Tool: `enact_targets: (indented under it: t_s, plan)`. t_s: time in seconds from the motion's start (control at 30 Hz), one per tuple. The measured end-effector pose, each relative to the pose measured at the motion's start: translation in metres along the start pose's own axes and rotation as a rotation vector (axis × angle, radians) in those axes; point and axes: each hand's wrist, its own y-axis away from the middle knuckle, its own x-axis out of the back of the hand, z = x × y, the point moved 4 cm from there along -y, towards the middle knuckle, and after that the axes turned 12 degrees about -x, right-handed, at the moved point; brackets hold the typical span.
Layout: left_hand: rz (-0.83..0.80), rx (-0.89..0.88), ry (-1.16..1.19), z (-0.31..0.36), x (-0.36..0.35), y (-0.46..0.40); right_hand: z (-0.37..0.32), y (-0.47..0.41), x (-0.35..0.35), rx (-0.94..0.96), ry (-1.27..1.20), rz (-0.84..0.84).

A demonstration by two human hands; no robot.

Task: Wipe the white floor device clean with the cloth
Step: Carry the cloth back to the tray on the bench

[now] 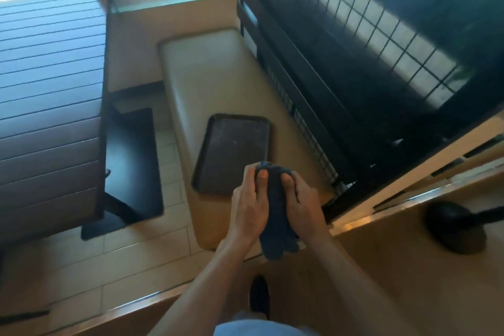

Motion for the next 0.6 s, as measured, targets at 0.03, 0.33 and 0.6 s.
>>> enact_targets:
  t_s: [0.03,0.33,0.6]
  plan:
    - [0.006,0.003,-0.003,-0.003,0.001,-0.007,-0.003,-0.009,-0.003,0.008,0.015,-0.009]
    - [0.067,0.049,-0.098,-0.019,0.004,-0.057,-0.008,-0.079,-0.022,0.01,0.0,-0.157]
    - [0.164,0.141,-0.245,-0.054,-0.014,-0.096,0.011,-0.147,-0.039,0.024,-0.031,-0.247]
